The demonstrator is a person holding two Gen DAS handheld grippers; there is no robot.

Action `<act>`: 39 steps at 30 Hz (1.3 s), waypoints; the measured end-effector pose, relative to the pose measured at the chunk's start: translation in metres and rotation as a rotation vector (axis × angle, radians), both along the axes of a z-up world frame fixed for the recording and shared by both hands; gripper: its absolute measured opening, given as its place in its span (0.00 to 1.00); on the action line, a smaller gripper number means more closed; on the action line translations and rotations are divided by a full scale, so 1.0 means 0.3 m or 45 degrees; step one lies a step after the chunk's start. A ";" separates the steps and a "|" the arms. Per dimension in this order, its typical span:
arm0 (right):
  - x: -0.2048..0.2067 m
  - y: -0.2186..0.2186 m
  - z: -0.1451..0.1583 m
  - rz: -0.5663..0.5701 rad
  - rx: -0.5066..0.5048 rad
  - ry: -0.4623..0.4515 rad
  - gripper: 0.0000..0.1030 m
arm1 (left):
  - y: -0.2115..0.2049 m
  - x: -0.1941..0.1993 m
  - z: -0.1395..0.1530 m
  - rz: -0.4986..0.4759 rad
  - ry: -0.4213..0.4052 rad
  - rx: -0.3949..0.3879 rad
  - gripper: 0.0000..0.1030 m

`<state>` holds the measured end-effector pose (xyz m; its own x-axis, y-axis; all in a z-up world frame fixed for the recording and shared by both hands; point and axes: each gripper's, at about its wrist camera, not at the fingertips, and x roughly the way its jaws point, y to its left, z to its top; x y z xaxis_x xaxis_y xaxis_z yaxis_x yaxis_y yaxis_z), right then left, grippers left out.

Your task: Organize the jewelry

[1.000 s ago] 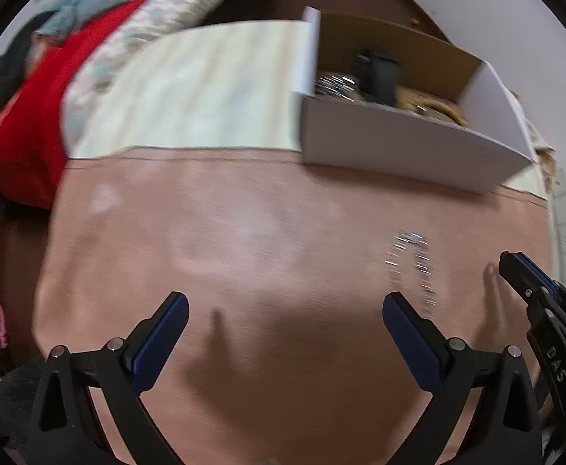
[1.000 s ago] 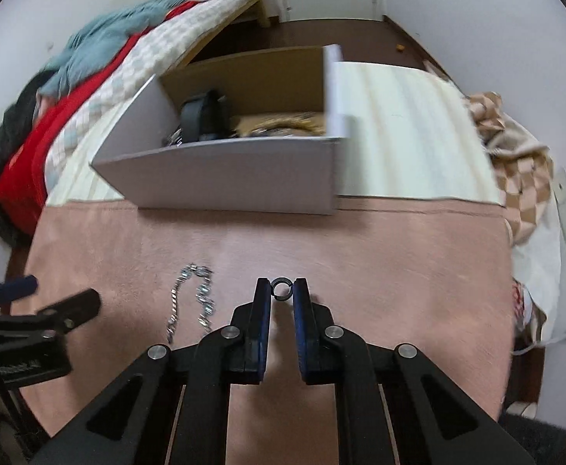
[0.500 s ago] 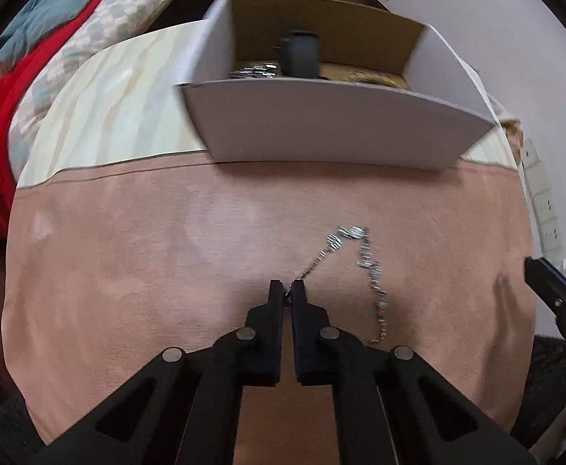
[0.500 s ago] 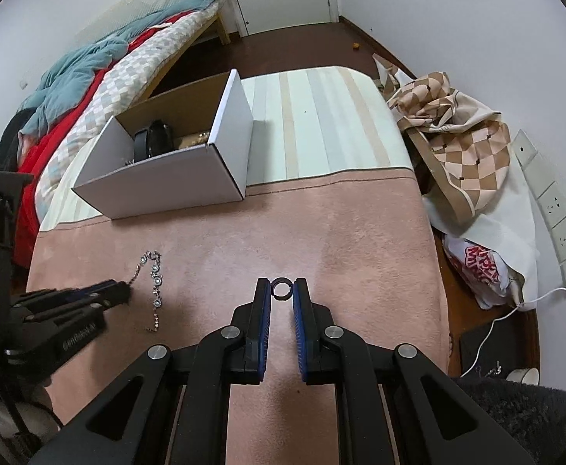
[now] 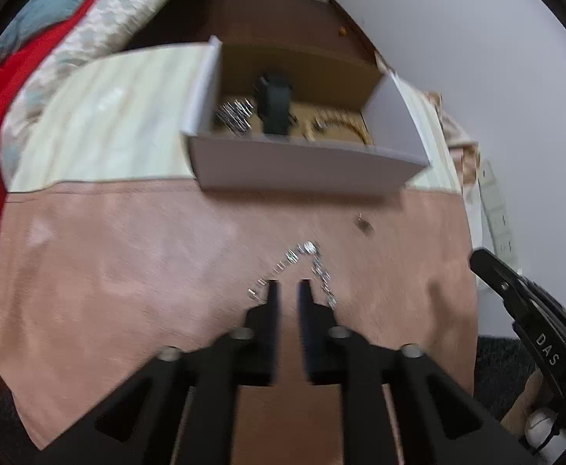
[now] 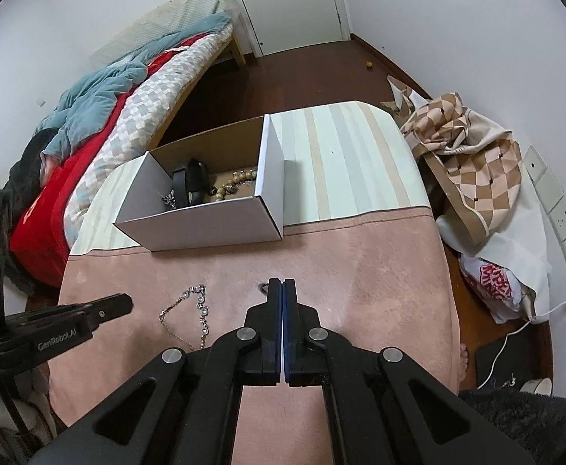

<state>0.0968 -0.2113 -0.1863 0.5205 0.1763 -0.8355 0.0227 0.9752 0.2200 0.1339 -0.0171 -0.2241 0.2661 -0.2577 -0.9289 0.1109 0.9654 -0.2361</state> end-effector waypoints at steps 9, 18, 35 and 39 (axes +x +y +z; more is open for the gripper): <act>0.018 -0.073 -0.119 -0.030 0.088 0.168 0.01 | -0.128 0.005 -0.109 -0.015 0.082 0.044 0.59; 0.020 -0.159 -0.154 -0.164 0.077 0.205 0.01 | -0.213 0.015 -0.106 -0.133 -0.043 0.211 0.03; 0.129 0.187 -0.134 0.103 0.202 0.115 0.65 | 0.287 -0.068 0.087 0.236 -0.122 0.020 0.03; 0.153 0.349 -0.158 0.218 0.120 0.116 0.57 | 0.361 -0.064 0.073 0.270 -0.117 0.001 0.03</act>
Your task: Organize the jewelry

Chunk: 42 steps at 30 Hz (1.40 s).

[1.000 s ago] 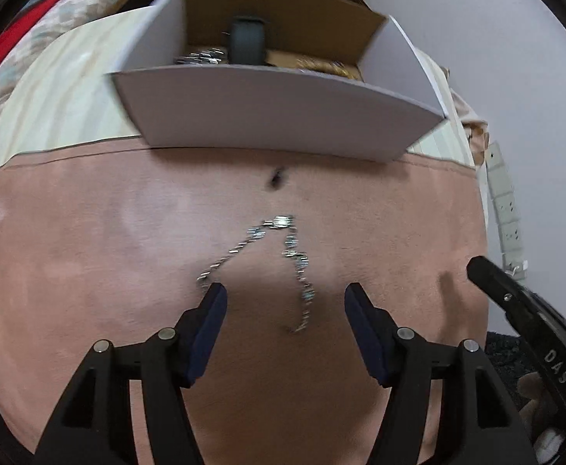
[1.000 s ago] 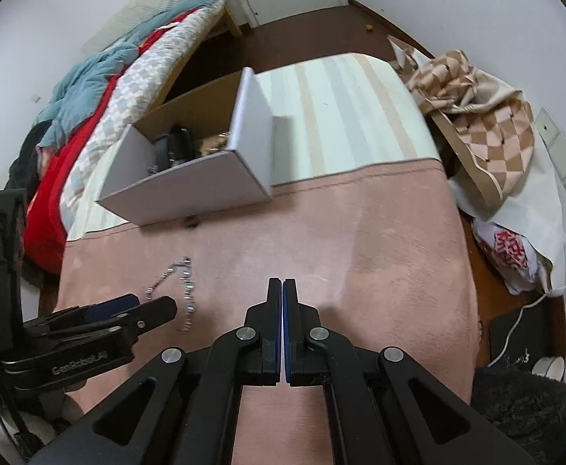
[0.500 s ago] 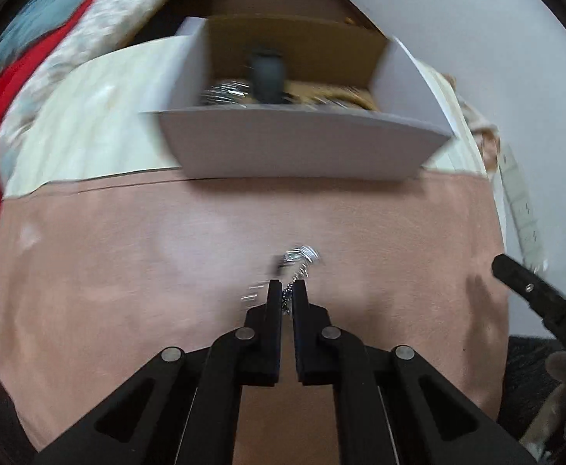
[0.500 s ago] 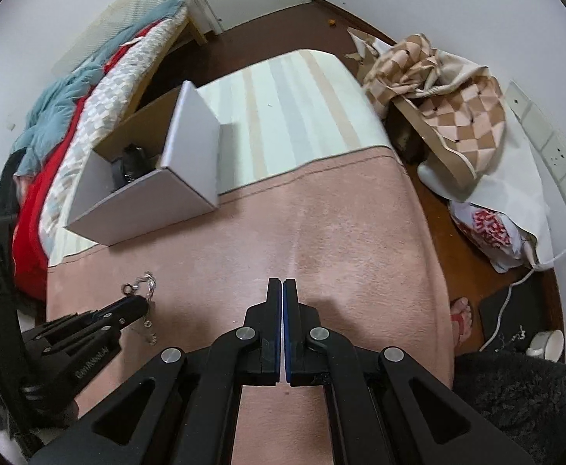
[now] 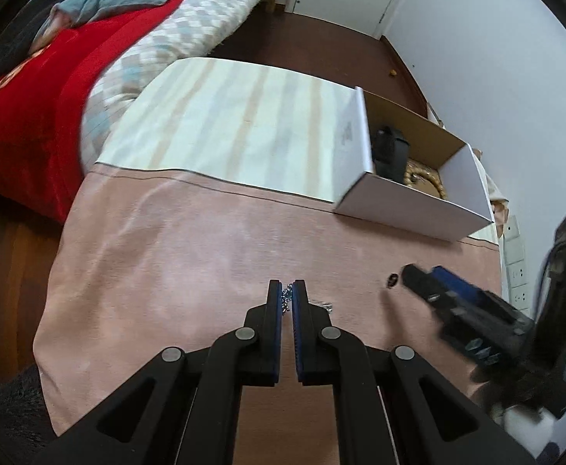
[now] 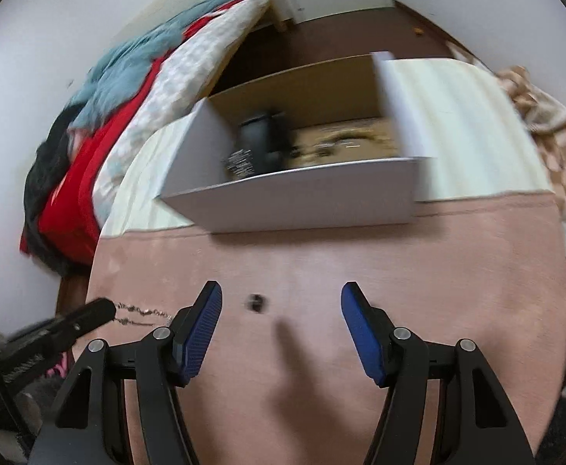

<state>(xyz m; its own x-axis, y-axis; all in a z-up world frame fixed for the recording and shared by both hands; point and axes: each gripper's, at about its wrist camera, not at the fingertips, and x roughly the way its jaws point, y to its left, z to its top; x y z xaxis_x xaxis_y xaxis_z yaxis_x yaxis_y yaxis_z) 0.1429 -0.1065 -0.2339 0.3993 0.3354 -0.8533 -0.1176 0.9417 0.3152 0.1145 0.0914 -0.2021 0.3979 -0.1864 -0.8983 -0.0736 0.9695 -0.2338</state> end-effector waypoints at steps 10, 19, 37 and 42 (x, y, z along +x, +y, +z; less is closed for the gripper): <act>-0.034 0.172 -0.064 0.074 -0.227 -0.095 0.12 | 0.017 0.000 0.020 -0.018 -0.011 -0.051 0.03; -0.005 -0.054 0.277 -0.078 0.033 -0.230 0.12 | -0.111 0.084 0.282 -0.140 -0.162 -0.176 0.03; 0.417 -0.183 0.260 0.038 -0.001 0.036 0.12 | -0.303 0.441 0.274 -0.311 -0.070 -0.136 0.03; 0.464 -0.190 0.151 0.054 -0.058 0.206 0.13 | -0.310 0.469 0.187 -0.235 0.053 -0.030 0.06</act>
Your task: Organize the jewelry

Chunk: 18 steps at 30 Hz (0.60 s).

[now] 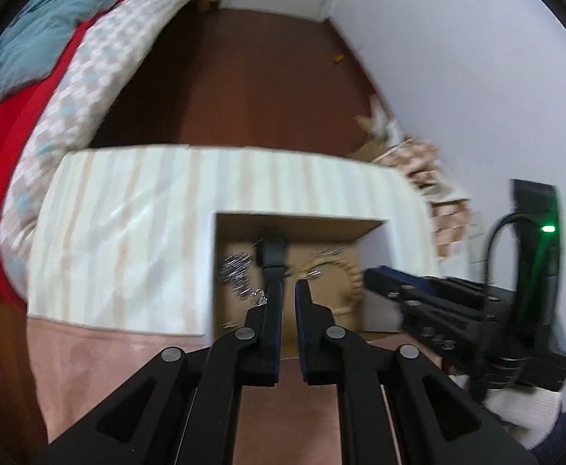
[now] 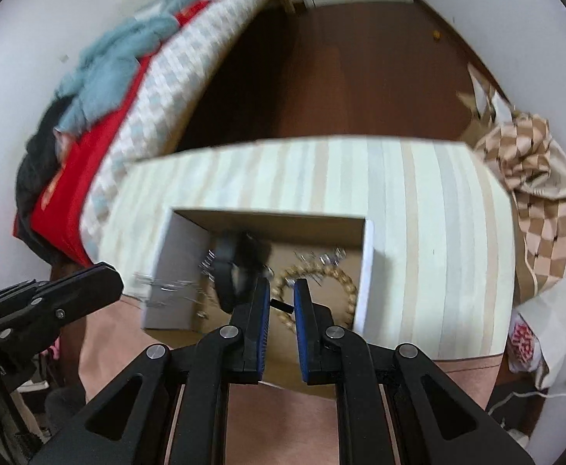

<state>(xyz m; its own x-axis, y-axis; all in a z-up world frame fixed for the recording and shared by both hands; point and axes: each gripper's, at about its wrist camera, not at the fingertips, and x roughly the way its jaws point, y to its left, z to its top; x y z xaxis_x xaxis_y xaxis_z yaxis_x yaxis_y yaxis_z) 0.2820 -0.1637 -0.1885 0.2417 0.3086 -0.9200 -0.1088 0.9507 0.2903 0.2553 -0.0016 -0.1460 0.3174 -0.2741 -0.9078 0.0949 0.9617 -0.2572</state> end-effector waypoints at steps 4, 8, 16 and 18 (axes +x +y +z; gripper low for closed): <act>0.000 -0.025 -0.014 -0.019 -0.013 0.032 0.34 | 0.016 -0.007 -0.011 0.036 -0.013 0.057 0.11; -0.017 -0.049 0.037 -0.042 -0.002 -0.011 0.49 | 0.039 -0.025 -0.002 0.085 -0.050 0.120 0.72; -0.109 -0.070 0.129 -0.089 -0.180 -0.122 0.77 | 0.068 -0.102 0.020 0.138 -0.123 0.222 0.86; -0.143 -0.069 0.134 -0.110 -0.252 -0.131 0.84 | 0.062 -0.127 0.022 0.141 -0.135 0.260 0.95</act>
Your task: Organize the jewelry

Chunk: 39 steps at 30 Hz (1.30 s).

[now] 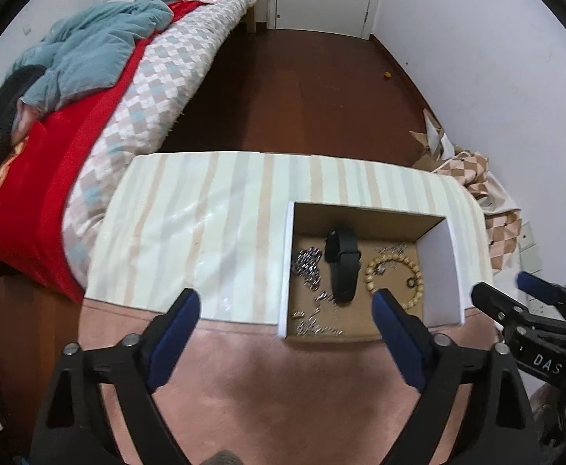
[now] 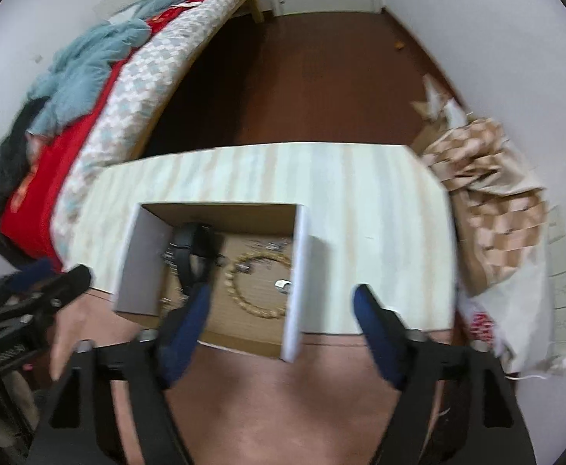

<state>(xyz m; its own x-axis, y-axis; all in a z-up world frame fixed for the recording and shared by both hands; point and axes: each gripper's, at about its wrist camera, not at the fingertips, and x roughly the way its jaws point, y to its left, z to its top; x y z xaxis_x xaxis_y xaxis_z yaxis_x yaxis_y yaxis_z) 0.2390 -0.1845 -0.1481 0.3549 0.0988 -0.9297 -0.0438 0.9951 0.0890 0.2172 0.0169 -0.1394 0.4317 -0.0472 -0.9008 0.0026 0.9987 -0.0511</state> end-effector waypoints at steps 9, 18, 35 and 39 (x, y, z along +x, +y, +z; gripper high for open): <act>-0.164 0.008 0.033 -0.088 -0.197 -0.026 1.00 | -0.020 -0.131 0.059 0.009 -0.066 0.049 1.00; -0.347 -0.003 0.246 -0.126 -0.193 -0.175 1.00 | -0.034 -0.312 0.235 0.005 -0.191 0.045 1.00; -0.762 0.037 0.710 -0.121 -0.194 -0.509 1.00 | -0.003 -0.633 0.570 0.041 -0.408 0.027 1.00; -0.824 0.038 0.775 -0.133 -0.192 -0.557 1.00 | 0.001 -0.680 0.595 0.040 -0.414 0.021 1.00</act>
